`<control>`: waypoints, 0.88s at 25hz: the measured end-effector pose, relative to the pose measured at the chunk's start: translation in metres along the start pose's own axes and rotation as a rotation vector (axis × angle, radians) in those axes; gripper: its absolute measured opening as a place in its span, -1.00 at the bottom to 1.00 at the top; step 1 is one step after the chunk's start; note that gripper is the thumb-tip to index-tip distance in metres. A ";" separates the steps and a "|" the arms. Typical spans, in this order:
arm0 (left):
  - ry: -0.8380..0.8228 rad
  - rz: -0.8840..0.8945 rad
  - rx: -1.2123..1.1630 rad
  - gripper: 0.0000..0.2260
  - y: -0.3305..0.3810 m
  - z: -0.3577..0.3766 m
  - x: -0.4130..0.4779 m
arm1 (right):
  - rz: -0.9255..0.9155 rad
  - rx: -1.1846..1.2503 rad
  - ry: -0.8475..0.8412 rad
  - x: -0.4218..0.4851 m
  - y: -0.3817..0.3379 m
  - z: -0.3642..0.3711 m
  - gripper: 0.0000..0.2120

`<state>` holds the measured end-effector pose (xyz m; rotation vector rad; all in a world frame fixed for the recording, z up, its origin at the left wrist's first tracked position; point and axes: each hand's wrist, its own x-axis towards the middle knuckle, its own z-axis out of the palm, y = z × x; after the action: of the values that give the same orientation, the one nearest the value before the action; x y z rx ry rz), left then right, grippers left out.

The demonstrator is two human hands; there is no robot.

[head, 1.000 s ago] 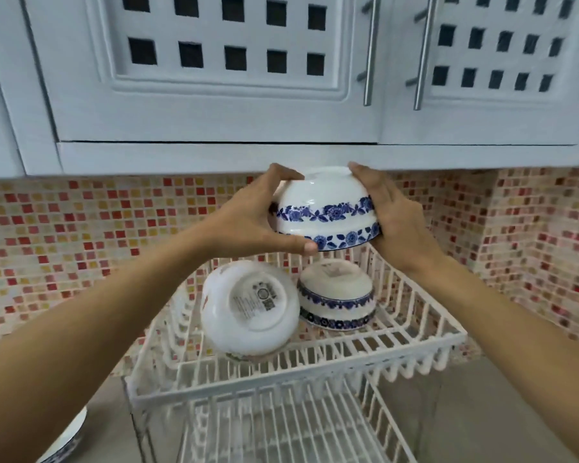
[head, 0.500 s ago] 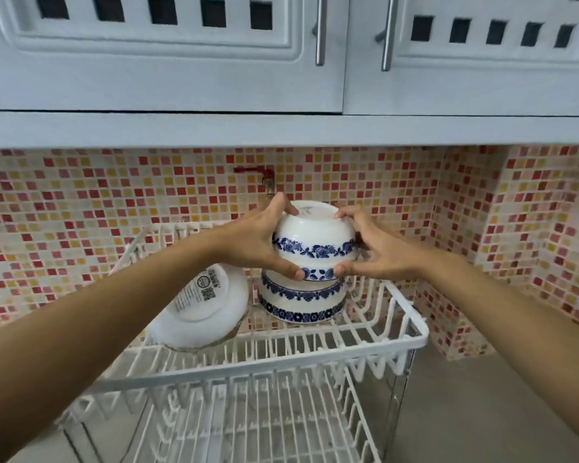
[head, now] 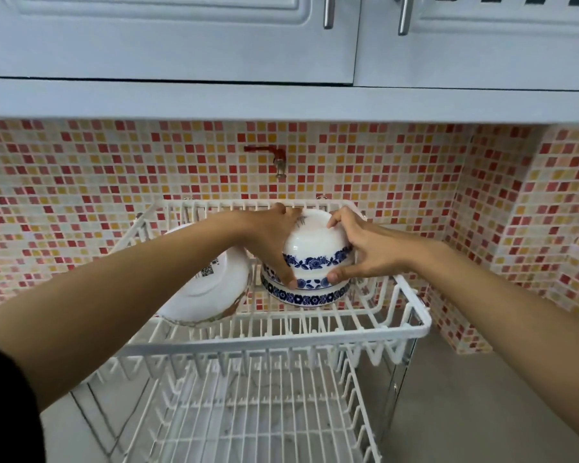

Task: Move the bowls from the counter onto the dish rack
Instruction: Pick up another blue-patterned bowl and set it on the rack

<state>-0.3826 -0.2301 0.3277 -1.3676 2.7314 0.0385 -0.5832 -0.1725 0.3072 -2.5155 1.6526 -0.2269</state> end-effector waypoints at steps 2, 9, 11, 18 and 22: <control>-0.026 -0.027 0.041 0.16 0.004 0.001 0.001 | 0.009 -0.029 -0.017 0.001 -0.002 0.002 -0.24; -0.093 -0.070 0.105 0.16 0.013 -0.004 -0.001 | 0.035 -0.055 -0.031 0.002 -0.004 0.001 -0.22; -0.128 -0.076 0.141 0.20 0.013 -0.006 -0.002 | 0.042 -0.061 -0.029 0.002 -0.006 0.002 -0.21; -0.029 -0.051 0.031 -0.13 -0.011 -0.031 -0.023 | 0.045 0.012 -0.076 0.009 -0.021 -0.019 0.05; 0.061 -0.122 0.011 -0.45 -0.052 -0.044 -0.058 | -0.025 -0.127 -0.031 0.036 -0.063 -0.032 -0.17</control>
<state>-0.3097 -0.2177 0.3772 -1.5541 2.6859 -0.0274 -0.5187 -0.1812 0.3526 -2.6175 1.6755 -0.0881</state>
